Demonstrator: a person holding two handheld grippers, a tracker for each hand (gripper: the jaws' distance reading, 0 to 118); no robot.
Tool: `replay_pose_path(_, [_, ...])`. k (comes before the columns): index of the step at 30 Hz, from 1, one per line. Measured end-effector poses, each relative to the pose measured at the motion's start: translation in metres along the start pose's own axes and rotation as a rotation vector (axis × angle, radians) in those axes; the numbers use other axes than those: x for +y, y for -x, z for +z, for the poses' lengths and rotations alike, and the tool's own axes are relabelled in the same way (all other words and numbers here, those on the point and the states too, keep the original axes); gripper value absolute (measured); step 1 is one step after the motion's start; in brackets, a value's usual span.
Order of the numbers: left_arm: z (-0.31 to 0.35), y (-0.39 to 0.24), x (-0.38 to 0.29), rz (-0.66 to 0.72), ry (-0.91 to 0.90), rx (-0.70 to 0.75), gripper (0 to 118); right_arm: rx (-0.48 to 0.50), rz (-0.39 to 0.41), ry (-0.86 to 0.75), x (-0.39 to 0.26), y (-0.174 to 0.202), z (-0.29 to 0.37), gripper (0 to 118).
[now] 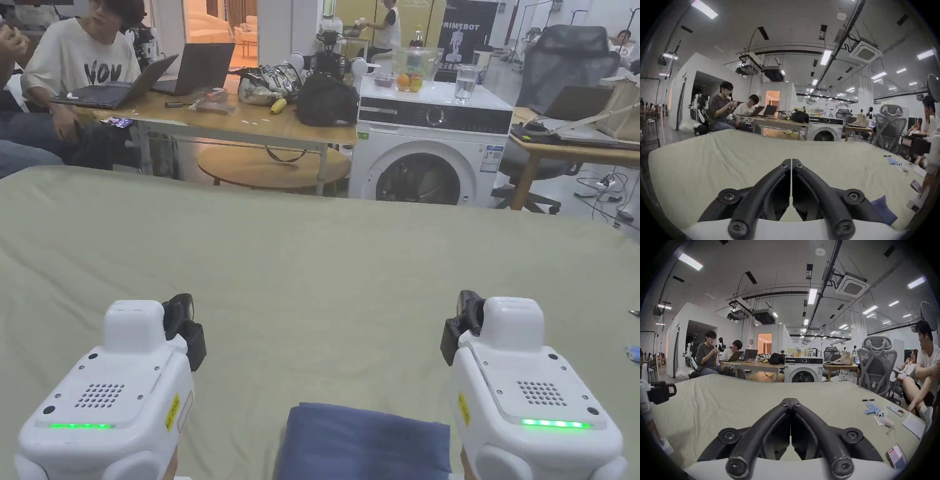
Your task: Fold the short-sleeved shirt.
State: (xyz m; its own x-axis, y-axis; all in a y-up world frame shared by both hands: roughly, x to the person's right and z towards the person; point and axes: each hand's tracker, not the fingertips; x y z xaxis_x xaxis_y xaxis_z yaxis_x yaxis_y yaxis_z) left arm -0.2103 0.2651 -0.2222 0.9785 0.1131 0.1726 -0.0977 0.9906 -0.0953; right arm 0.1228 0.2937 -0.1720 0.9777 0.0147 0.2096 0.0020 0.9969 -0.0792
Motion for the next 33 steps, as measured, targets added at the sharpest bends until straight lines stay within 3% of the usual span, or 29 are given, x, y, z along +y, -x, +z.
replay_pose_path(3, [0.003,0.001,0.002,-0.013,0.006,-0.003,0,0.046,0.043,0.116,-0.019,-0.004,0.017,0])
replay_pose_path(9, [0.006,0.008,0.004,-0.001,0.064,-0.035,0,0.147,0.014,0.429,-0.075,-0.002,0.031,0])
replay_pose_path(14, [0.006,0.015,-0.004,0.09,0.152,-0.069,0,0.106,0.034,0.679,-0.119,0.001,-0.003,0])
replay_pose_path(16, [0.005,0.017,-0.008,0.108,0.224,-0.077,0,0.129,-0.004,0.797,-0.134,-0.003,-0.017,0])
replay_pose_path(21, [-0.004,0.029,-0.013,0.199,0.398,-0.234,1,0.138,-0.005,0.773,-0.123,-0.006,-0.02,0])
replay_pose_path(23, [-0.017,0.036,-0.015,0.26,0.523,-0.329,21,0.144,-0.015,0.773,-0.122,-0.008,-0.018,0])
replay_pose_path(25, [-0.033,0.042,-0.022,0.337,0.67,-0.425,55,0.148,-0.02,0.77,-0.122,-0.008,-0.017,0])
replay_pose_path(26, [-0.041,0.047,-0.03,0.397,0.746,-0.496,63,0.15,-0.02,0.767,-0.122,-0.008,-0.017,0])
replay_pose_path(30, [-0.07,0.064,-0.066,0.623,0.924,-0.653,63,0.152,-0.02,0.769,-0.122,-0.009,-0.017,0])
replay_pose_path(33, [-0.078,0.066,-0.087,0.653,0.988,-0.683,63,0.154,-0.024,0.769,-0.122,-0.009,-0.017,0])
